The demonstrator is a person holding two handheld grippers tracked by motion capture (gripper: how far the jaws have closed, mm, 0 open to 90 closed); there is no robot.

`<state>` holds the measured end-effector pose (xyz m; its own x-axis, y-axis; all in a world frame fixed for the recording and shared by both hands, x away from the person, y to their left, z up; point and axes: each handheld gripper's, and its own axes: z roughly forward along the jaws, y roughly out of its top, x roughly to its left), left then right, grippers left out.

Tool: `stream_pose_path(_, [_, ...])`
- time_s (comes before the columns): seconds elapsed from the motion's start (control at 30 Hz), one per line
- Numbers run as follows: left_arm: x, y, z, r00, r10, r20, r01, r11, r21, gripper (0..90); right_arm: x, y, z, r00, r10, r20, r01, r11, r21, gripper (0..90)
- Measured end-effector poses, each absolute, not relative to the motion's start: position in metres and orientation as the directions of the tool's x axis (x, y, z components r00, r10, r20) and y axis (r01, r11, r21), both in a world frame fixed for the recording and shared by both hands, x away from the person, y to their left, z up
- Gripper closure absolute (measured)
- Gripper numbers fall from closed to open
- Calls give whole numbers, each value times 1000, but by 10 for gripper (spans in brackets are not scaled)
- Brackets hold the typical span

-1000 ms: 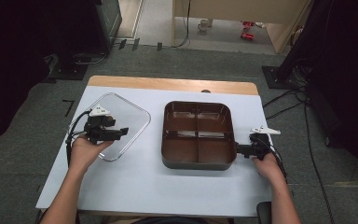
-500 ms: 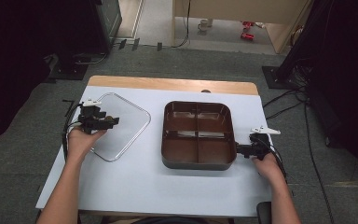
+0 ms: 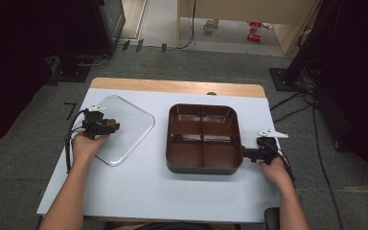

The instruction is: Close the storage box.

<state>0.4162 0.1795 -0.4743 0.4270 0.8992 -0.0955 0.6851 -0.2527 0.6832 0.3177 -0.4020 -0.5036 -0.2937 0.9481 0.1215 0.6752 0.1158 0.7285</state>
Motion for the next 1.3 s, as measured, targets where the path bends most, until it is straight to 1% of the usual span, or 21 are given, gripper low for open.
stream_pose_path(0.1, [417, 181, -476, 420, 902, -98, 683, -243, 689, 526, 318, -402, -504, -294, 948, 122, 675, 116, 728, 89])
stream_pose_path(0.13, [417, 182, -476, 419, 903, -94, 682, -245, 689, 531, 318, -402, -504, -294, 948, 122, 675, 116, 728, 90])
stream_pose_path(0.2, [417, 183, -476, 431, 896, -110, 680, -243, 691, 573, 318, -402, -504, -294, 948, 122, 675, 116, 728, 89])
stream_pose_path(0.27, [417, 181, -475, 427, 899, -103, 683, -245, 688, 586, 318, -402, -504, -294, 948, 121, 675, 116, 729, 89])
stream_pose_path(0.37, [419, 183, -473, 420, 899, -129, 699, -229, 678, 592, 318, -402, -504, -294, 948, 122, 675, 116, 728, 89])
stream_pose_path(0.47, [419, 183, -472, 416, 901, -122, 702, -233, 673, 594, 318, -402, -504, -294, 948, 121, 675, 116, 729, 89])
stream_pose_path(0.67, [419, 185, -464, 416, 895, -159, 708, -209, 675, 595, 318, -402, -504, -294, 948, 121, 675, 116, 728, 89])
stream_pose_path(0.87, [414, 177, -442, 459, 876, -147, 672, -234, 703, 595, 318, -402, -504, -294, 948, 121, 675, 116, 728, 89])
stream_pose_path(1.03, [409, 171, -426, 490, 856, -164, 653, -236, 720, 596, 318, -402, -504, -295, 948, 121, 675, 117, 728, 89])
stream_pose_path(1.3, [402, 161, -401, 540, 825, -165, 613, -251, 749, 596, 318, -402, -504, -294, 948, 121, 675, 116, 729, 89])
